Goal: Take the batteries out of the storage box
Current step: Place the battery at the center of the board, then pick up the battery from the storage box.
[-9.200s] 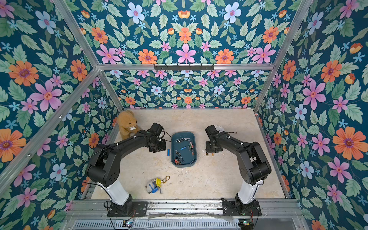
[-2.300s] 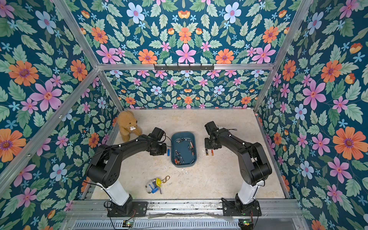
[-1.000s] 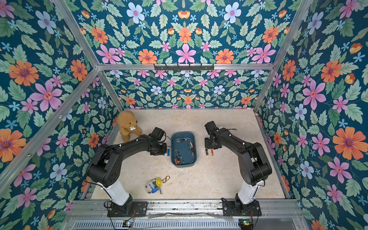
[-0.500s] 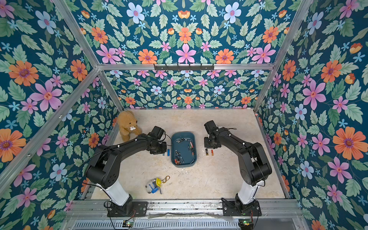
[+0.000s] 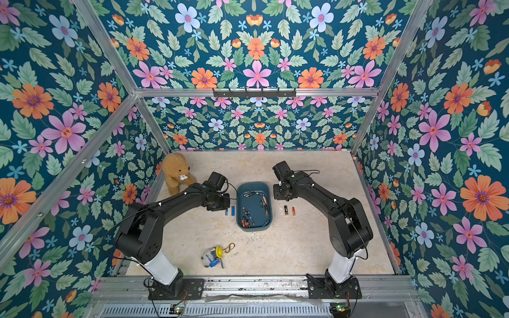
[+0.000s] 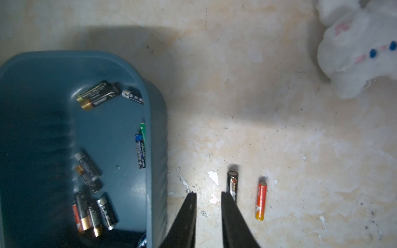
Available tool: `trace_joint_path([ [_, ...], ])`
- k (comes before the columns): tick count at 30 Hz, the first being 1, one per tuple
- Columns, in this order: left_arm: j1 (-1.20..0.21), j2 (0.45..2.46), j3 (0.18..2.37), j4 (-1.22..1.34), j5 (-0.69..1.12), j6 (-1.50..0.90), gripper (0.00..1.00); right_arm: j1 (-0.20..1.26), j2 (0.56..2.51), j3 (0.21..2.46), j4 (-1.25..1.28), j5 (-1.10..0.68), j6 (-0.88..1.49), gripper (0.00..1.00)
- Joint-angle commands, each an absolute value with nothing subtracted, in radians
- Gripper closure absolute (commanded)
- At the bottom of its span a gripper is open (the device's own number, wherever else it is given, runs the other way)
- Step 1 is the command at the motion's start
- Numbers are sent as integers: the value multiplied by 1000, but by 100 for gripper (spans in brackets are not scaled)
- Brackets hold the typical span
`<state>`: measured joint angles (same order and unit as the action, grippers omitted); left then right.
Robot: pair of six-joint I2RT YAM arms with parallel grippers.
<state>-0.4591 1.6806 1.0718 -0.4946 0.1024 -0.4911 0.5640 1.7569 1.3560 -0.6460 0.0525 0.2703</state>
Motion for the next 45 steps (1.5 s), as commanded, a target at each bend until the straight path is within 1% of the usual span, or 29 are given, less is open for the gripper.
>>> trace_joint_path([
  [1, -458, 1668, 1069, -512, 89, -477, 75, 600, 1772, 1399, -689, 71, 295, 74],
  [8, -457, 1637, 1053, -524, 83, -476, 75, 660, 1844, 1469, -691, 63, 310, 74],
  [19, -457, 1559, 964, -515, 75, -505, 75, 692, 1965, 1576, -710, 46, 288, 73],
  [32, -457, 1552, 944, -500, 83, -514, 75, 714, 2033, 1577, -689, 19, 293, 73],
  [45, -457, 1549, 938, -496, 84, -520, 75, 719, 2062, 1566, -669, 1, 291, 73],
])
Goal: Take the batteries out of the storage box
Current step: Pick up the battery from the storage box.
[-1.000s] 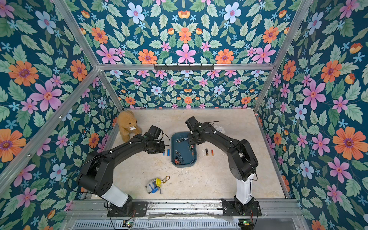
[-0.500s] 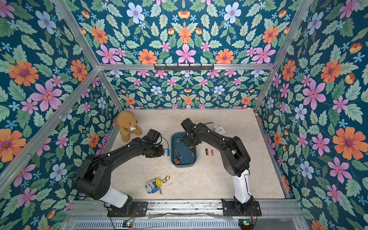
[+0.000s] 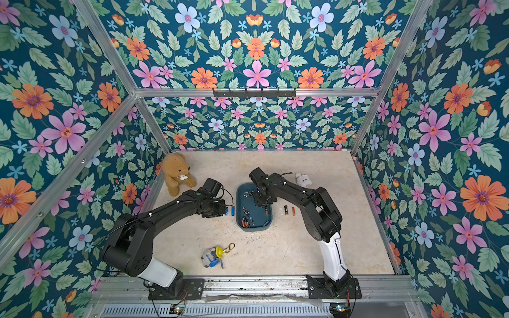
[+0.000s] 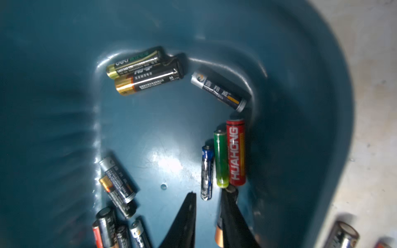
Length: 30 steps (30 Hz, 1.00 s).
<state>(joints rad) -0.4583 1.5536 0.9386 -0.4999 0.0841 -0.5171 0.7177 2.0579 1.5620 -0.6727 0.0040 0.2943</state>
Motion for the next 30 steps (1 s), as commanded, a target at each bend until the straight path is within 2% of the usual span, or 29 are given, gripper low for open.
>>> trace_joint_path([
  [1, -457, 1548, 937, -495, 83, -520, 75, 721, 2064, 1566, -667, 0, 290, 73],
  [30, -457, 1544, 926, -488, 89, -522, 75, 723, 2139, 1589, -666, -17, 288, 74],
])
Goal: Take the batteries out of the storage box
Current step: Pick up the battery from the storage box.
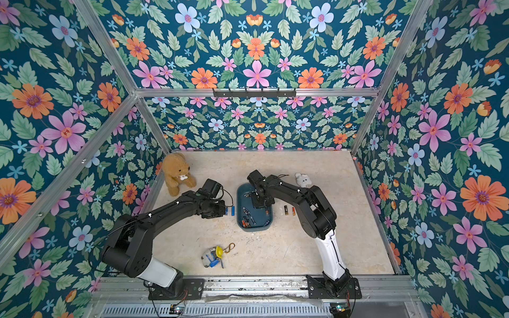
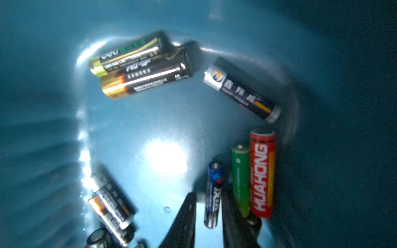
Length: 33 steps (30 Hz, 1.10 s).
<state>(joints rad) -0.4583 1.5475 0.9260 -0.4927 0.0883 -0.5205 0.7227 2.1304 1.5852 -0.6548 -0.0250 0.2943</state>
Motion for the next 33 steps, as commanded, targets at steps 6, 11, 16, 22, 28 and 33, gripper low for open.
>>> trace_joint_path([
  [6, -457, 1544, 928, -486, 89, -520, 75, 723, 2142, 1591, -666, -21, 287, 77],
  [11, -457, 1547, 928, -485, 90, -521, 75, 723, 2141, 1592, -671, -23, 285, 81],
  [16, -457, 1554, 934, -483, 92, -518, 75, 724, 2138, 1599, -678, -22, 283, 85],
  [22, -457, 1558, 940, -483, 92, -516, 75, 724, 2116, 1600, -680, -26, 286, 86],
  [28, -457, 1563, 943, -483, 92, -515, 75, 723, 2073, 1611, -695, -29, 294, 86],
  [33, -457, 1565, 949, -484, 97, -514, 75, 723, 2036, 1619, -707, -34, 299, 86],
])
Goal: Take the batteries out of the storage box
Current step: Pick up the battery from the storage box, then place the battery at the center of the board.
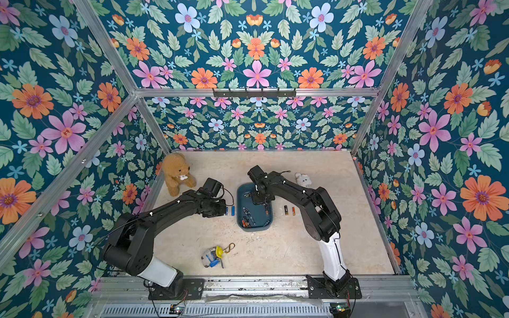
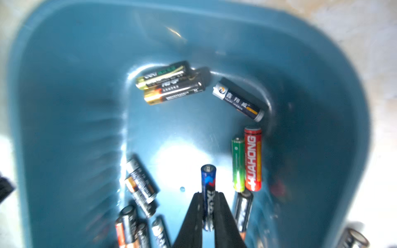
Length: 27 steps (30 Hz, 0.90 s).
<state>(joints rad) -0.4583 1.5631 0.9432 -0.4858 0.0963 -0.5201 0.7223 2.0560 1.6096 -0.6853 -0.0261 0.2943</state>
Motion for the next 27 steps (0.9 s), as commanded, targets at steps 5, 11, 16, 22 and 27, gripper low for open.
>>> trace_joint_path([
  [5, -457, 1552, 951, -492, 96, -515, 75, 723, 1991, 1610, -714, -22, 303, 86],
  [11, -457, 1537, 958, -508, 91, -515, 75, 711, 1920, 1572, -717, -1, 304, 86],
  [16, -457, 1532, 960, -511, 91, -521, 75, 678, 1847, 1502, -709, 12, 302, 85],
  [22, -457, 1533, 960, -517, 89, -523, 75, 614, 1756, 1399, -697, 19, 295, 86],
  [27, -457, 1535, 958, -517, 87, -524, 75, 558, 1691, 1320, -690, 29, 283, 85],
])
